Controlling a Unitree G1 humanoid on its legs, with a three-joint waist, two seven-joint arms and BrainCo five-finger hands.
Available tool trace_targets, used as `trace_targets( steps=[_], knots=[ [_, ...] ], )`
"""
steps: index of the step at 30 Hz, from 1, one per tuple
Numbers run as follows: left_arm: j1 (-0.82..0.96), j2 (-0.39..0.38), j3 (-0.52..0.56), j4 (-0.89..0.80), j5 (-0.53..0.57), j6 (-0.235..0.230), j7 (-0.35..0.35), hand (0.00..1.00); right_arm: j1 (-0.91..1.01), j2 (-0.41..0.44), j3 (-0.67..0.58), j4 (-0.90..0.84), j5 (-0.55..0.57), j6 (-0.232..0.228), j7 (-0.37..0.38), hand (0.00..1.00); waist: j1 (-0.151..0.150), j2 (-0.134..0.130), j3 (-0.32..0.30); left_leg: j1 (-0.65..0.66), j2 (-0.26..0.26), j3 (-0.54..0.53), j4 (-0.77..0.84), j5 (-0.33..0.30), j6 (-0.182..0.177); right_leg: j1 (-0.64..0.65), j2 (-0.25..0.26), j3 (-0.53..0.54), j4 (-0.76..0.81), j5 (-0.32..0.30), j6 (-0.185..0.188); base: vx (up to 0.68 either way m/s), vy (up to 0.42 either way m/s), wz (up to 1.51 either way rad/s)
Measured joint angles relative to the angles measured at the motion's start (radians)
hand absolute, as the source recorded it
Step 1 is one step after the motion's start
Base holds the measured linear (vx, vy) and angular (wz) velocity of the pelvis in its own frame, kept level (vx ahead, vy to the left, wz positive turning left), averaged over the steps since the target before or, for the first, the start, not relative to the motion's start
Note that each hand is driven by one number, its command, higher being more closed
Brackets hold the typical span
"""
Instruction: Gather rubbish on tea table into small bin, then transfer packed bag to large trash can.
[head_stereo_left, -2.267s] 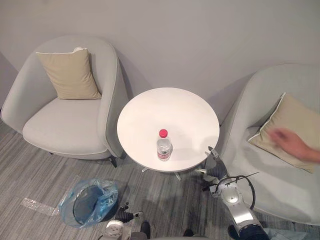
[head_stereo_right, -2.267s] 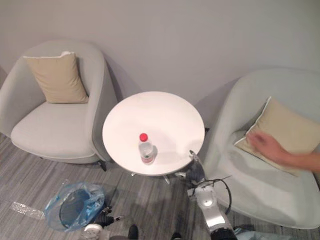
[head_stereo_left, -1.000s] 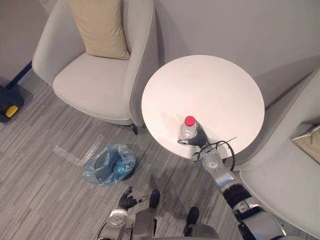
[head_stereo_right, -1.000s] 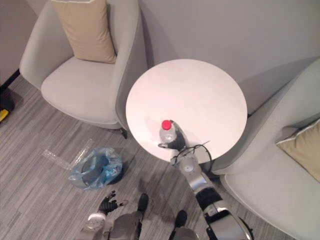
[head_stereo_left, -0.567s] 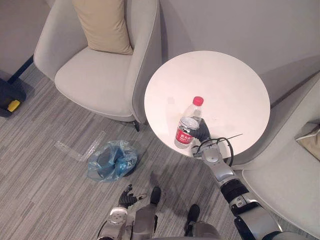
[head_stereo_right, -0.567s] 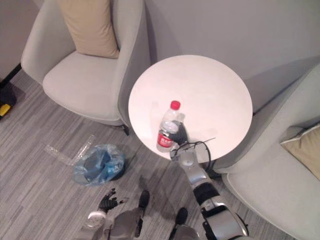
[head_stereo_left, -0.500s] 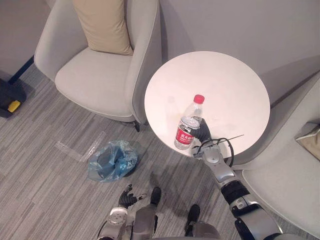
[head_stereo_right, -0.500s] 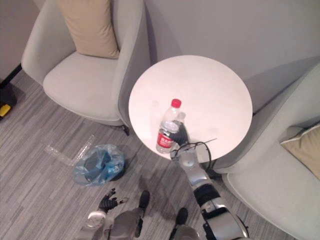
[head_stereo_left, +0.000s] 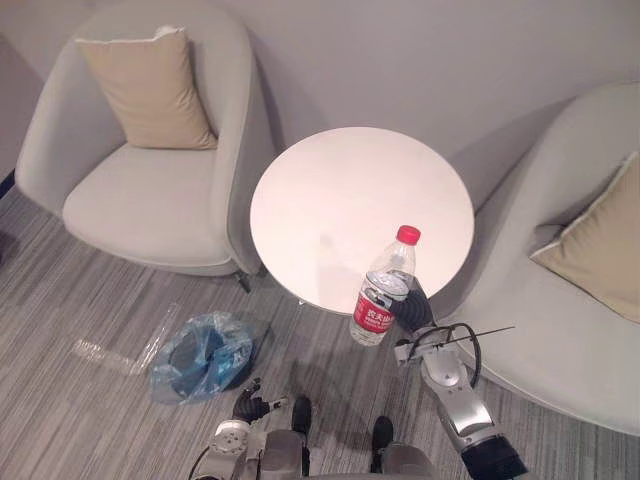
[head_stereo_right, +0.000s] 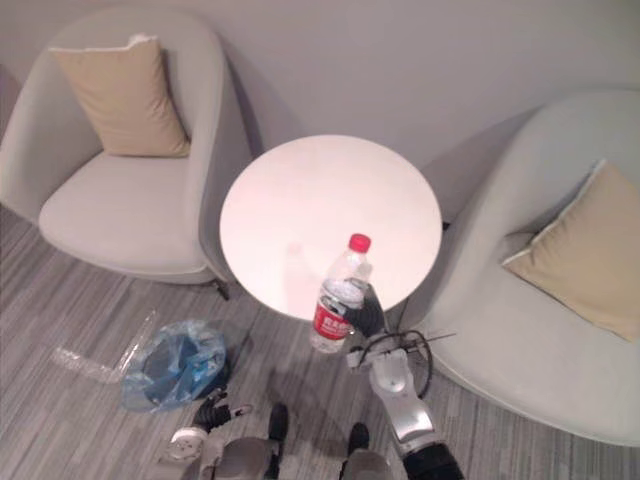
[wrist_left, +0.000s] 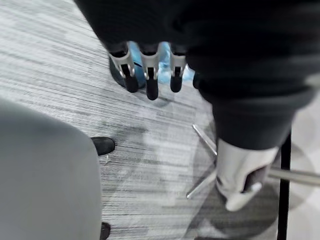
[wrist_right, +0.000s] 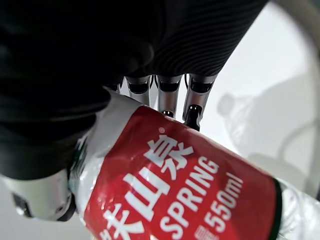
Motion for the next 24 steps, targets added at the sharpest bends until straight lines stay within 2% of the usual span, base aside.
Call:
trace_targets(
  steps=[2, 4, 5, 7, 8, 9, 11, 14, 15, 16, 17, 18, 19, 20, 21, 22, 23, 24],
  knots=[
    [-0.003, 0.002, -0.004, 0.002, 0.000, 0.003, 0.000, 0.00, 0.039, 0.012, -0.034, -0.037, -0.021, 0.001, -0.003, 1.00, -0.004, -0.002, -0.005, -0.035, 0.002, -0.017, 0.038, -0.005, 0.004, -0.009, 0.001, 0.033, 0.035, -0.011, 0.012, -0.07, 0.008, 0.38],
    [-0.003, 0.005, -0.003, 0.005, -0.002, 0.008, 0.001, 0.00, 0.059, 0.024, -0.041, -0.065, -0.035, 0.001, -0.005, 1.00, -0.012, -0.015, -0.015, -0.050, -0.004, -0.046, 0.053, 0.000, 0.004, -0.036, -0.004, 0.087, 0.180, -0.086, 0.017, -0.02, -0.067, 0.63],
    [-0.001, 0.014, -0.003, 0.002, -0.002, 0.013, 0.002, 0.00, 0.063, 0.029, -0.029, -0.073, -0.038, 0.000, -0.003, 1.00, -0.010, -0.034, -0.046, -0.094, -0.012, -0.064, 0.084, 0.002, 0.001, -0.038, -0.003, 0.115, 0.210, -0.111, 0.017, 0.00, -0.123, 0.52],
    [-0.005, 0.017, -0.002, -0.001, -0.002, 0.013, 0.002, 0.00, 0.042, 0.033, -0.029, -0.074, -0.040, 0.000, -0.003, 1.00, 0.004, -0.038, -0.062, -0.146, -0.010, -0.069, 0.122, 0.003, -0.003, -0.028, 0.013, 0.135, 0.131, -0.117, 0.016, -0.10, -0.142, 0.31],
    [-0.007, 0.006, -0.003, -0.008, -0.003, 0.013, 0.002, 0.00, 0.011, 0.027, -0.030, -0.070, -0.041, 0.001, -0.007, 1.00, 0.014, -0.026, -0.064, -0.180, 0.003, -0.075, 0.133, 0.014, -0.020, 0.004, 0.029, 0.130, 0.020, -0.112, -0.004, -0.12, -0.117, 0.15],
    [-0.008, 0.003, -0.003, -0.009, -0.003, 0.013, 0.003, 0.00, 0.000, 0.025, -0.030, -0.065, -0.041, 0.001, -0.008, 1.00, 0.015, -0.020, -0.062, -0.186, 0.008, -0.076, 0.136, 0.016, -0.024, 0.012, 0.036, 0.128, -0.003, -0.109, -0.015, -0.19, -0.127, 0.08],
    [-0.009, -0.015, -0.009, -0.007, -0.003, 0.013, 0.004, 0.00, -0.026, 0.021, -0.031, -0.021, -0.035, 0.002, -0.017, 1.00, 0.013, 0.033, -0.043, -0.195, 0.046, -0.110, 0.144, 0.034, -0.051, 0.056, 0.086, 0.102, -0.082, -0.050, -0.045, -0.21, -0.115, 0.18],
    [-0.013, -0.018, -0.034, -0.006, -0.003, 0.012, 0.003, 0.00, -0.011, 0.017, -0.034, 0.006, -0.034, 0.002, -0.029, 1.00, 0.010, 0.068, -0.030, -0.205, 0.069, -0.148, 0.136, 0.062, -0.078, 0.057, 0.120, 0.069, -0.077, -0.036, -0.062, -0.18, -0.105, 0.33],
    [-0.013, -0.019, -0.035, -0.005, -0.001, 0.013, 0.003, 0.00, -0.004, 0.017, -0.037, 0.021, -0.034, 0.006, -0.031, 1.00, 0.011, 0.081, -0.030, -0.198, 0.074, -0.157, 0.107, 0.093, -0.085, 0.048, 0.129, 0.049, -0.058, -0.037, -0.066, -0.25, -0.148, 0.44],
    [-0.005, -0.023, -0.044, -0.003, 0.000, 0.013, 0.002, 0.00, 0.011, 0.014, -0.042, 0.027, -0.034, 0.011, -0.034, 1.00, 0.008, 0.096, -0.036, -0.186, 0.082, -0.157, 0.036, 0.125, -0.077, 0.027, 0.133, 0.019, -0.025, -0.045, -0.082, -0.22, -0.111, 0.50],
    [-0.001, -0.023, -0.044, -0.002, -0.001, 0.013, 0.001, 0.00, 0.018, 0.011, -0.042, 0.028, -0.034, 0.013, -0.036, 1.00, 0.005, 0.099, -0.037, -0.181, 0.089, -0.137, 0.003, 0.102, -0.063, 0.017, 0.118, -0.001, -0.022, -0.047, -0.090, -0.26, -0.029, 0.81],
    [-0.015, -0.022, -0.045, 0.005, 0.001, 0.014, 0.001, 0.00, 0.030, 0.016, -0.055, 0.027, -0.034, 0.016, -0.039, 1.00, -0.005, 0.080, -0.032, -0.200, 0.079, -0.067, 0.010, 0.034, -0.003, 0.005, 0.080, -0.045, -0.035, -0.047, -0.108, -0.28, -0.003, 1.03],
    [-0.021, -0.024, -0.046, 0.003, 0.004, 0.014, -0.003, 0.00, 0.033, 0.014, -0.077, 0.028, -0.034, 0.017, -0.040, 1.00, -0.016, 0.060, -0.027, -0.233, 0.057, -0.006, 0.090, 0.041, 0.041, -0.004, 0.036, -0.081, -0.036, -0.037, -0.111, -0.26, -0.004, 1.15],
    [-0.019, -0.024, -0.049, 0.000, 0.006, 0.013, -0.003, 0.00, 0.035, 0.014, -0.092, 0.028, -0.034, 0.017, -0.043, 1.00, -0.020, 0.056, -0.033, -0.248, 0.046, 0.040, 0.173, 0.048, 0.050, -0.008, 0.008, -0.101, -0.040, -0.026, -0.106, -0.20, -0.034, 1.02],
    [-0.018, -0.024, -0.062, -0.002, 0.014, 0.014, -0.001, 0.00, 0.041, 0.012, -0.114, 0.027, -0.034, 0.017, -0.048, 1.00, -0.028, 0.063, -0.039, -0.246, 0.057, 0.095, 0.278, 0.034, 0.041, -0.008, -0.011, -0.134, -0.048, -0.006, -0.095, -0.14, 0.027, 0.85],
    [-0.012, -0.024, -0.067, 0.001, 0.028, 0.018, 0.001, 0.00, 0.044, 0.011, -0.123, 0.027, -0.034, 0.017, -0.051, 1.00, -0.038, 0.073, -0.045, -0.229, 0.084, 0.135, 0.339, -0.005, 0.029, -0.006, -0.016, -0.158, -0.047, 0.000, -0.088, -0.14, 0.087, 0.97],
    [-0.002, -0.023, -0.072, 0.005, 0.040, 0.023, 0.002, 0.00, 0.049, 0.012, -0.129, 0.027, -0.034, 0.017, -0.054, 1.00, -0.044, 0.082, -0.051, -0.172, 0.129, 0.180, 0.351, -0.099, -0.006, -0.006, -0.019, -0.192, -0.049, 0.009, -0.073, -0.10, 0.121, 0.72],
    [-0.001, -0.023, -0.074, 0.005, 0.041, 0.024, 0.003, 0.00, 0.050, 0.013, -0.130, 0.027, -0.034, 0.017, -0.055, 1.00, -0.044, 0.084, -0.052, -0.159, 0.134, 0.185, 0.341, -0.102, -0.010, -0.006, -0.019, -0.197, -0.051, 0.011, -0.070, -0.08, 0.189, 0.74]
  ],
)
